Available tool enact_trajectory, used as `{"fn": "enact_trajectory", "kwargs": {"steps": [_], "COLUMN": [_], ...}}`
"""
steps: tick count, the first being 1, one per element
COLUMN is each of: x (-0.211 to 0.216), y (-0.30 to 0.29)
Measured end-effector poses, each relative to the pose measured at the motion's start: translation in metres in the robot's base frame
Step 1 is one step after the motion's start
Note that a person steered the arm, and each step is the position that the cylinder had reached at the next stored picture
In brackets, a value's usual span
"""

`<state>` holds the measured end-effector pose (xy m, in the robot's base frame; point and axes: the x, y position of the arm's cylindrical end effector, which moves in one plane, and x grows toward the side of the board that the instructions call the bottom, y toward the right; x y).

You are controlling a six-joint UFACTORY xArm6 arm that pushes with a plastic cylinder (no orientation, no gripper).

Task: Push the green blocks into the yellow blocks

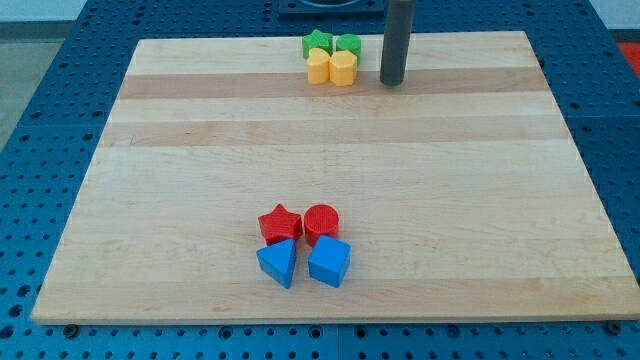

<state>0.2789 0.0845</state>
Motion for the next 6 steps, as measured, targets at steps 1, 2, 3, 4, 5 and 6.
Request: {"fn": "enact_trajectory", "kwargs": {"steps": [1,2,3,4,5,6], "x": [-0.03,-0.058,-0.071,-0.073,-0.065,-0.039], "y": [0.002,0.001,-0.024,-0.045,-0.047,-0.054]}}
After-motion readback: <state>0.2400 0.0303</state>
